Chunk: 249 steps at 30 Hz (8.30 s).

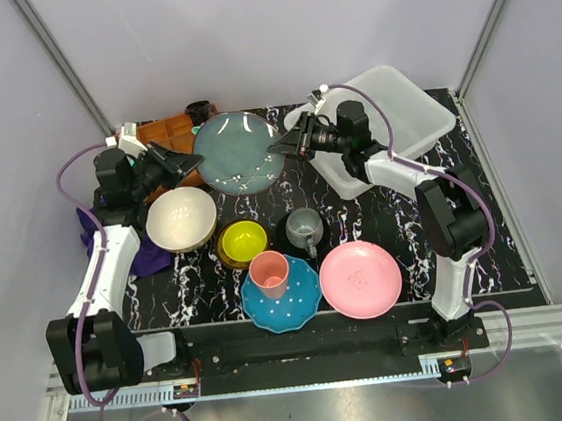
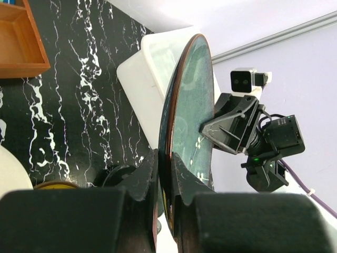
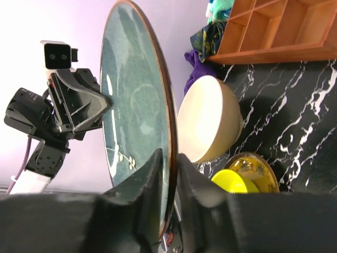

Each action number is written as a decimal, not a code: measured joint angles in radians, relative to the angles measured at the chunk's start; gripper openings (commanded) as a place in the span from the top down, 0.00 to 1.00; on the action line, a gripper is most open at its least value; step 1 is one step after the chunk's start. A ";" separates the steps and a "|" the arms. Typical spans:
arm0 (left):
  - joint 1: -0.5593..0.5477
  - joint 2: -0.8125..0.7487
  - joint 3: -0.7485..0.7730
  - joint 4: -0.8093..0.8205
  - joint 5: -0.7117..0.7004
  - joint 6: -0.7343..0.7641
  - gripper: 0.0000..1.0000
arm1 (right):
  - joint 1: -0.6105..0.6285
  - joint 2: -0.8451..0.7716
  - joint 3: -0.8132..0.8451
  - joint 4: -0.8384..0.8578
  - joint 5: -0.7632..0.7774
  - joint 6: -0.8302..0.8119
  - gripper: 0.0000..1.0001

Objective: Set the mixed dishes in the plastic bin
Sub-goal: Pick up the plate at the center of the board, then place the plate in the plastic bin, then adjust the plate in the plastic bin.

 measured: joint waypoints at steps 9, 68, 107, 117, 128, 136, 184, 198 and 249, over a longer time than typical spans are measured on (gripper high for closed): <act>-0.001 -0.007 -0.014 0.022 0.014 -0.002 0.92 | -0.002 0.000 0.000 -0.032 0.007 0.001 1.00; -0.001 -0.034 -0.084 0.135 0.071 -0.032 0.02 | -0.375 -0.155 -0.013 -0.602 0.302 -0.283 1.00; 0.000 -0.024 -0.136 0.158 0.124 -0.034 0.03 | -0.407 0.068 0.176 -0.721 0.383 -0.401 1.00; 0.000 -0.024 -0.143 0.160 0.124 -0.034 0.03 | -0.256 0.068 0.189 -0.720 0.394 -0.403 1.00; 0.006 -0.024 -0.150 0.163 0.126 -0.035 0.03 | -0.210 0.111 0.192 -0.710 0.397 -0.386 1.00; 0.011 -0.024 -0.150 0.160 0.128 -0.033 0.03 | -0.209 0.163 0.214 -0.688 0.397 -0.373 1.00; 0.030 -0.011 -0.179 0.156 0.146 -0.032 0.03 | -0.228 0.355 0.377 -0.793 0.378 -0.377 0.19; 0.031 -0.004 -0.182 0.161 0.149 -0.032 0.03 | -0.226 0.356 0.429 -0.822 0.531 -0.446 0.12; 0.050 0.056 -0.214 0.207 0.183 -0.030 0.04 | -0.162 0.640 0.922 -1.065 0.897 -0.722 0.08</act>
